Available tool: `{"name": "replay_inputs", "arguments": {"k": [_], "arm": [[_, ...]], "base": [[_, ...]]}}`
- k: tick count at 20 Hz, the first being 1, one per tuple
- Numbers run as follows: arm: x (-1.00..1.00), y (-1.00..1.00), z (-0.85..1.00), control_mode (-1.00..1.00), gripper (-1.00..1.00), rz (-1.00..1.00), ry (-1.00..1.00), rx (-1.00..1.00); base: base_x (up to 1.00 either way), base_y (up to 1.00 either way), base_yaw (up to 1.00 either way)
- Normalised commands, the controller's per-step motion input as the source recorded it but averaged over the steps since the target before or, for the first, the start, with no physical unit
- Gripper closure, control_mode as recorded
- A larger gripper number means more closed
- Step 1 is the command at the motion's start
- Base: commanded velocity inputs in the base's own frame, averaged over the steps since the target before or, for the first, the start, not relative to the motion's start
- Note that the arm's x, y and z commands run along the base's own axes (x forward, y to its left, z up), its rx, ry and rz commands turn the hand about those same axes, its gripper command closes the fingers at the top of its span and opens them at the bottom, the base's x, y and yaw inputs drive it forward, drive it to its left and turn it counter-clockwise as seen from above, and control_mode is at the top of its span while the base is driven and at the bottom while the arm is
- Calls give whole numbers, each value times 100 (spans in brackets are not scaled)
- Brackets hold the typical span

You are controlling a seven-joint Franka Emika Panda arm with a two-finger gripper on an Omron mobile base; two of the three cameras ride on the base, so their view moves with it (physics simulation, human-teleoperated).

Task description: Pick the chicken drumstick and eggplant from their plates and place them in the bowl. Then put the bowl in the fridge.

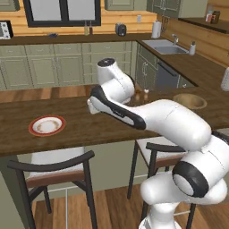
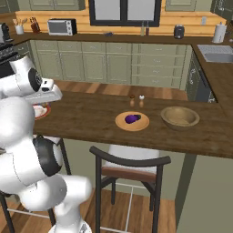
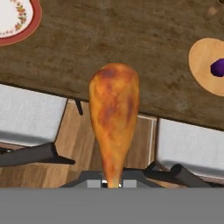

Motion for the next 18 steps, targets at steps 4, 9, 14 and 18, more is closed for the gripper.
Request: {"name": "replay_inputs", "arguments": {"k": [4,9,14,18], "arm": [[-29,-100,19,-100,100,-1,0,0],[-19,-100,14,-100,100,-10,-2,0],[-9,-100,8,-100,100,-12,-2,0],[-13,-100,16,-100,100,-12,-8,0]], "base": [[0,0,0],[0,0,0],[0,0,0],[0,0,0]]}}
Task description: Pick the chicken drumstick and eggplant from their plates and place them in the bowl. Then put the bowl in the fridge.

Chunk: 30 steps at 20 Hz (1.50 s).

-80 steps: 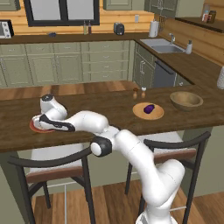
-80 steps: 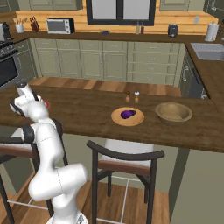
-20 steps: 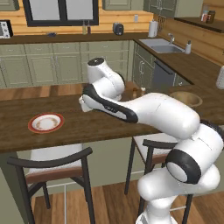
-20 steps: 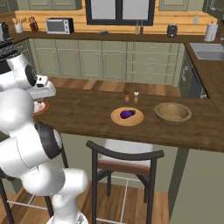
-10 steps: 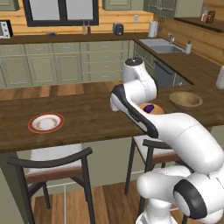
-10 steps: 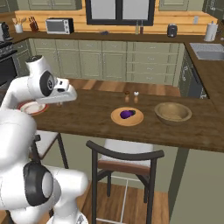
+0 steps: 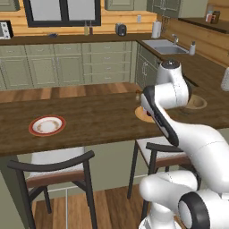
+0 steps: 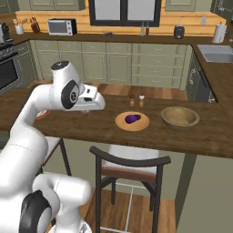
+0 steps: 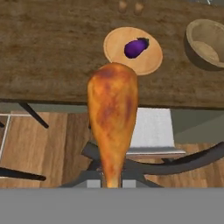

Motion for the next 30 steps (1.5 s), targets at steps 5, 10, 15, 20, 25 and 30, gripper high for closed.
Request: {"name": "replay_inputs", "arguments": {"k": [5,10,15,20,25,30], "arm": [[0,-100,28,-100,100,-10,-5,0],[5,-100,10,-100,100,-6,-1,2],[31,-100,0,-100,100,-1,0,4],[39,-100,0,-100,100,0,-2,3],[54,-81,-8,-100,100,-12,-10,0],[74,-35,-29,-100,100,-26,-11,0]], "base": [[0,0,0],[0,0,0],[0,0,0],[0,0,0],[0,0,0],[0,0,0]]}}
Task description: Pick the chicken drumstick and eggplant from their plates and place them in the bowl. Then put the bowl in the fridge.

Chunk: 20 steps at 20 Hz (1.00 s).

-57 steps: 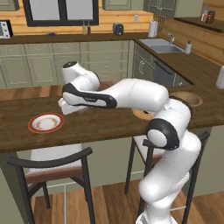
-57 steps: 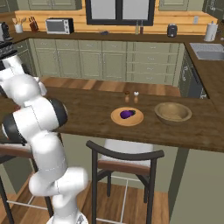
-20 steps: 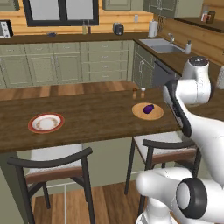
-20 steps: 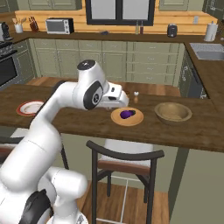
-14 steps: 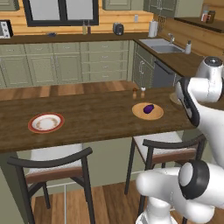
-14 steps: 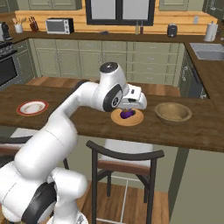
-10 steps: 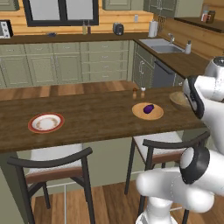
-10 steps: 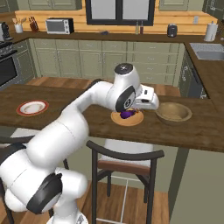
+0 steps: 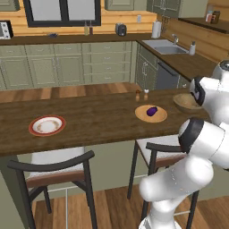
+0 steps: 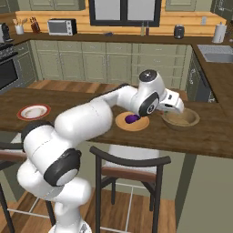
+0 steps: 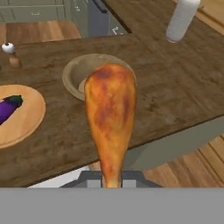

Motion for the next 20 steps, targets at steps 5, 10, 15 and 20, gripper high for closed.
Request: {"name": "replay_inputs", "arguments": {"k": [5,10,15,20], "arm": [[98,-20,-26,-100,100,-8,4,3],[54,-53,-22,-100,100,0,12,13],[69,-39,-24,-100,100,0,21,18],[64,-28,-15,-100,100,0,10,12]], "base": [[0,0,0],[0,0,0],[0,0,0],[0,0,0]]}}
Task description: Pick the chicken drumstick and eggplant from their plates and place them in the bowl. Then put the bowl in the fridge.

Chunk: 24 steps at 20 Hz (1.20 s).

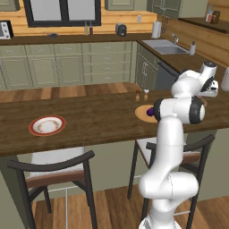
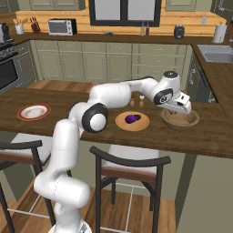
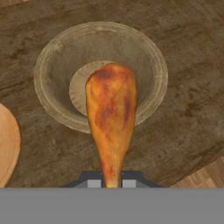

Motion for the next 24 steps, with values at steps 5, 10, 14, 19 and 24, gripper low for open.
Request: {"name": "replay_inputs", "arguments": {"k": [5,10,14,19,24], "arm": [[33,7,-50,-100,100,0,0,0],[18,23,-42,-100,100,-7,-15,-1],[0,3,-39,-100,100,-12,-6,0],[0,0,-44,-100,100,-16,0,-4],[12,-15,-15,-100,100,-7,-3,-1]], "base": [[0,0,0],[0,0,0],[0,0,0],[0,0,0],[0,0,0]]}}
